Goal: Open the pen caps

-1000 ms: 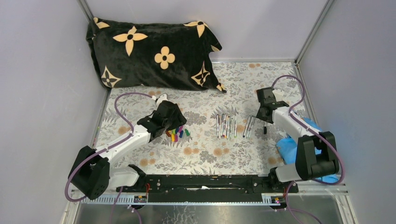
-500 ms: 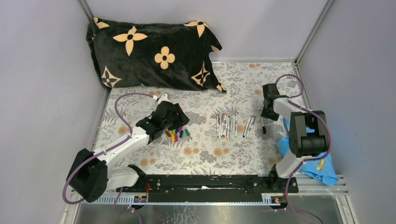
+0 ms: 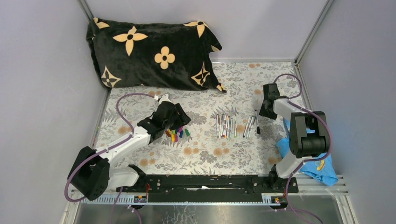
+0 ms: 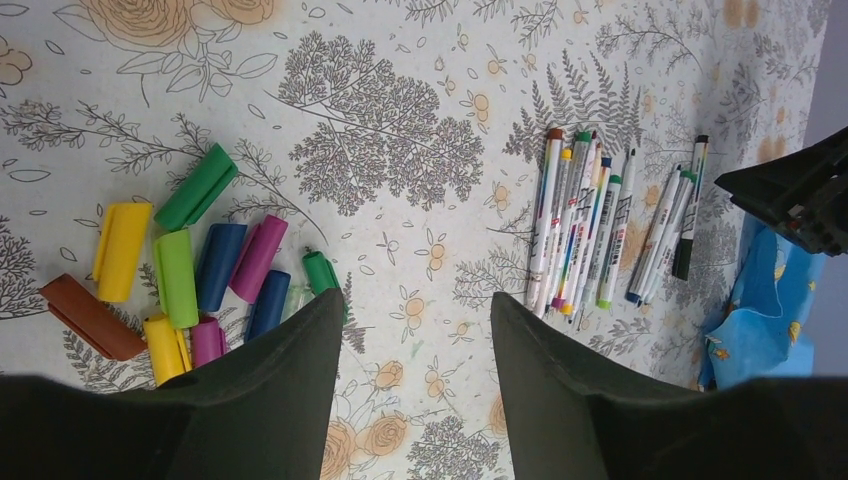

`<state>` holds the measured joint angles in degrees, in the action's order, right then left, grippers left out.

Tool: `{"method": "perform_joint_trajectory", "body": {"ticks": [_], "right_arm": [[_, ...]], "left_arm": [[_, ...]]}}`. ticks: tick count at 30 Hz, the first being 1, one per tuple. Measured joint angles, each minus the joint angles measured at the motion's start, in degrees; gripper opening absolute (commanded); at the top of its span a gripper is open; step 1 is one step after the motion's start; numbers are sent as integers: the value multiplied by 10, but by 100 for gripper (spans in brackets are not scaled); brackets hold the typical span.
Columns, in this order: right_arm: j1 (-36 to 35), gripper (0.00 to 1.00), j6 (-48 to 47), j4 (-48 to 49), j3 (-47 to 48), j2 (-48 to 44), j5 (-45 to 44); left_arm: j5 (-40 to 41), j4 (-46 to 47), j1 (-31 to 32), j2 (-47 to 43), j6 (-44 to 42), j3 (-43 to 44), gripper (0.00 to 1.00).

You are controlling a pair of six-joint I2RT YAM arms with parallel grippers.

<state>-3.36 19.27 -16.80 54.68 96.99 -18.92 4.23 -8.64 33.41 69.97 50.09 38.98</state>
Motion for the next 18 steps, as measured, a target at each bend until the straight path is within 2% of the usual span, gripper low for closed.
{"method": "perform_joint_trajectory", "body": {"ticks": [10, 18], "right_arm": [[-5, 48, -30, 7, 20, -30, 80], [-10, 48, -52, 8, 45, 1, 125]], "left_arm": [[-4, 10, 7, 9, 7, -6, 62], [-4, 14, 14, 12, 13, -6, 62]]}}
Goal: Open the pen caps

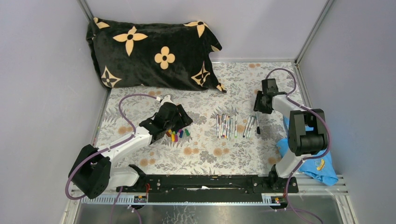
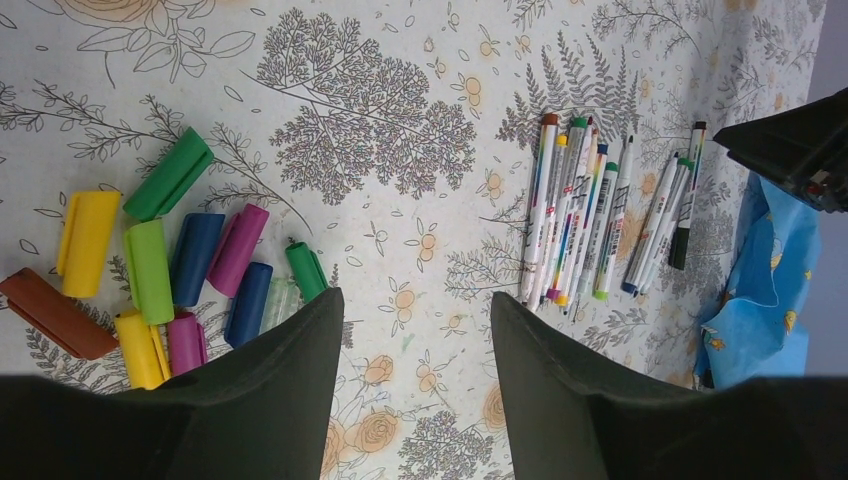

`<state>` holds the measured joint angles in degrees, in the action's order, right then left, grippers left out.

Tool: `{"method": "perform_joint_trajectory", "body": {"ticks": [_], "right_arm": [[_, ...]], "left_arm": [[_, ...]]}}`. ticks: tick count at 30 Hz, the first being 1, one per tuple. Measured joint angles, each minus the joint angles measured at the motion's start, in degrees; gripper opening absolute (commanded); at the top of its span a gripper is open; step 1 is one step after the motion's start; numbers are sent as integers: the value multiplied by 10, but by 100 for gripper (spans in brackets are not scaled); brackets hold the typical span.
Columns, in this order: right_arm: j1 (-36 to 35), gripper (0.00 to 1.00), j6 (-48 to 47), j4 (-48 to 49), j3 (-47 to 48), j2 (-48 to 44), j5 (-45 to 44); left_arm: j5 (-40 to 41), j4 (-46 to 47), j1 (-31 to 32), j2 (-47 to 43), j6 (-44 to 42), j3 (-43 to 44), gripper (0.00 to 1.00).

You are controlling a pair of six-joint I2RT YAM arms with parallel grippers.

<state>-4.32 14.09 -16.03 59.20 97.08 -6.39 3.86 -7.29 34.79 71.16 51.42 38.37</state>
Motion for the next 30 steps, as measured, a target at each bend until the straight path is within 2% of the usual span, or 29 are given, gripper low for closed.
{"method": "perform_joint_trajectory", "body": {"ticks": [11, 19, 21, 23, 30], "right_arm": [[-2, 45, -12, -10, 18, 54, 11], [-3, 21, -11, -12, 21, 60, -3], [-3, 8, -8, -11, 20, 60, -5], [-4, 0, -5, -10, 18, 59, -10], [-6, 0, 12, 2, -14, 32, -30]], "left_arm": [[0, 4, 0, 12, 4, 0, 62], [0, 14, 0, 16, 6, -2, 63], [0, 16, 0, 17, 7, -4, 63], [-1, 17, 0, 21, 9, -4, 63], [-22, 17, 0, 32, 9, -4, 66]]}}
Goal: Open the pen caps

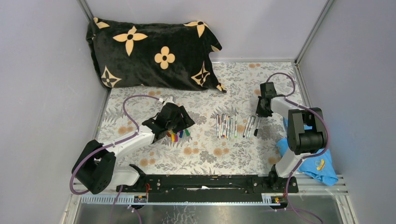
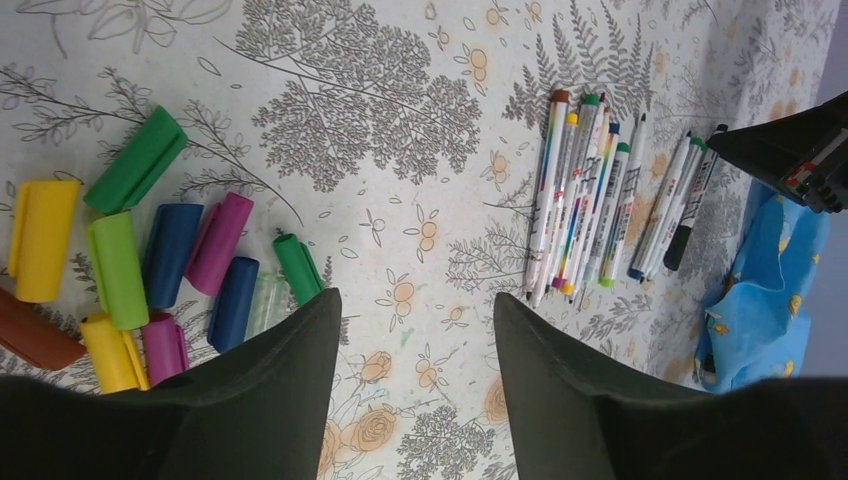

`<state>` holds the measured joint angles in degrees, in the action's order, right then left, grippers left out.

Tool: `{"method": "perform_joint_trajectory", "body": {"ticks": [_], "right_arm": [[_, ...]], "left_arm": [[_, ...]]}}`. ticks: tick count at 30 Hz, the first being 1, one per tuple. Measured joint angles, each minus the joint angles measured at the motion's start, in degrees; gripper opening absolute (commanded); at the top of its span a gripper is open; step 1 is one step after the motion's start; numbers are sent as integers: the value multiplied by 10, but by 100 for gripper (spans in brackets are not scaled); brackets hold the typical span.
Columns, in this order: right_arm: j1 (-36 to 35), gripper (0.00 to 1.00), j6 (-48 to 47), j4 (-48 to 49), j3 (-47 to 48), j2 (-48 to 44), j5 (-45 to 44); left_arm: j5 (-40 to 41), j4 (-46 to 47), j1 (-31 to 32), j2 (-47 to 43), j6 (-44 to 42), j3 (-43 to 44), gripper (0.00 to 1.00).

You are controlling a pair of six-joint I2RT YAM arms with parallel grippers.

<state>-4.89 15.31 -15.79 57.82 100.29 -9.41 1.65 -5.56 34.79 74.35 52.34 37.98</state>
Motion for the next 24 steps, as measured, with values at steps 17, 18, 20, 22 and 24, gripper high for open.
{"method": "perform_joint_trajectory", "body": {"ticks": [17, 18, 20, 22, 24], "right_arm": [[-155, 0, 49, -92, -1, -249, -2], [-177, 0, 59, -92, 1, -249, -2], [-223, 0, 80, -92, 2, -247, -2], [-266, 0, 99, -92, 9, -236, -6], [-305, 0, 117, -92, 23, -217, -12]], "left_arm": [[-205, 153, 4, -1, -50, -20, 72], [-220, 165, 6, -1, -50, -25, 72], [-247, 190, 10, -1, -50, -35, 72], [-273, 209, 16, -1, -50, -42, 72], [-292, 223, 23, -1, -51, -44, 72]]}}
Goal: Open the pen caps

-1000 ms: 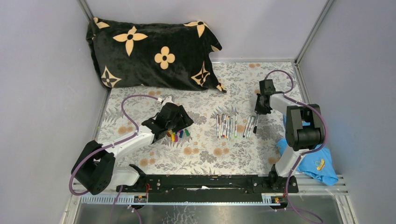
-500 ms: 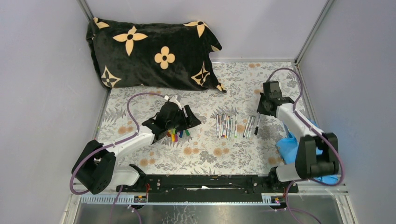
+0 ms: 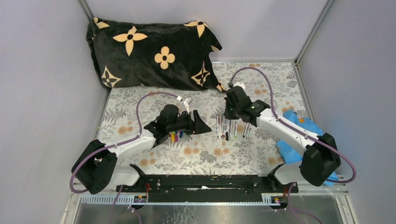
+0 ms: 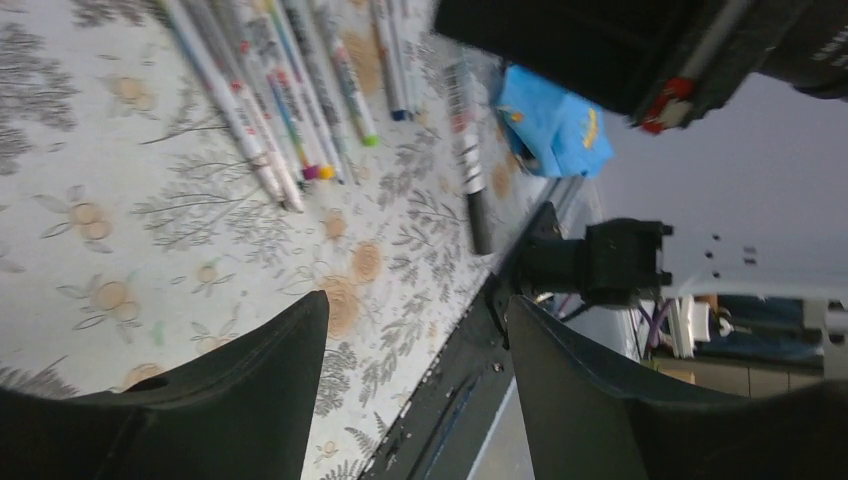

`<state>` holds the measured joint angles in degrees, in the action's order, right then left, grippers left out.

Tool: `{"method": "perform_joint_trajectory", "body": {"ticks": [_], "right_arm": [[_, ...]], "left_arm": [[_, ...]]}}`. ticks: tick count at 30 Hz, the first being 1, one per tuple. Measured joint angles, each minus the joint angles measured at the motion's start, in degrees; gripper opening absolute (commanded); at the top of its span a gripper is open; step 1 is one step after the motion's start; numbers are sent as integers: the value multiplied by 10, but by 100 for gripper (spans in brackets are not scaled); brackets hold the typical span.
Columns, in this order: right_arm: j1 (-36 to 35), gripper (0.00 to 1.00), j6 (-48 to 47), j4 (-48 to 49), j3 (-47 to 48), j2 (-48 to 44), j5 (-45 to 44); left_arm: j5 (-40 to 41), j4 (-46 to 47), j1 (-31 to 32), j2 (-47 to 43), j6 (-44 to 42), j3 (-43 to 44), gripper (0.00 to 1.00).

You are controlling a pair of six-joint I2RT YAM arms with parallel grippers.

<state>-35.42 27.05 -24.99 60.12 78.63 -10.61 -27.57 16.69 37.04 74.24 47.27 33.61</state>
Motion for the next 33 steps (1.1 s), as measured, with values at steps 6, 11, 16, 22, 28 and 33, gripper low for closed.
{"method": "perform_joint_trajectory", "body": {"ticks": [6, 11, 16, 22, 28, 33], "right_arm": [[-79, 0, 39, 2, 47, 58, -25], [-110, 0, 66, 10, 82, 85, -44], [-123, 0, 90, 22, 99, 88, -59], [-135, 0, 106, 31, 116, 99, -68], [-140, 0, 114, 32, 118, 108, -69], [-141, 0, 117, 35, 118, 108, -73]], "left_arm": [[-43, 38, 12, -8, -1, -9, 73], [-56, 61, 12, -10, 1, -28, 73], [-56, 84, 15, -10, 8, -49, 73], [-52, 111, 27, -6, 19, -54, 69], [-35, 120, 38, -2, 23, -54, 43], [-17, 119, 39, -1, 25, -56, 8]]}}
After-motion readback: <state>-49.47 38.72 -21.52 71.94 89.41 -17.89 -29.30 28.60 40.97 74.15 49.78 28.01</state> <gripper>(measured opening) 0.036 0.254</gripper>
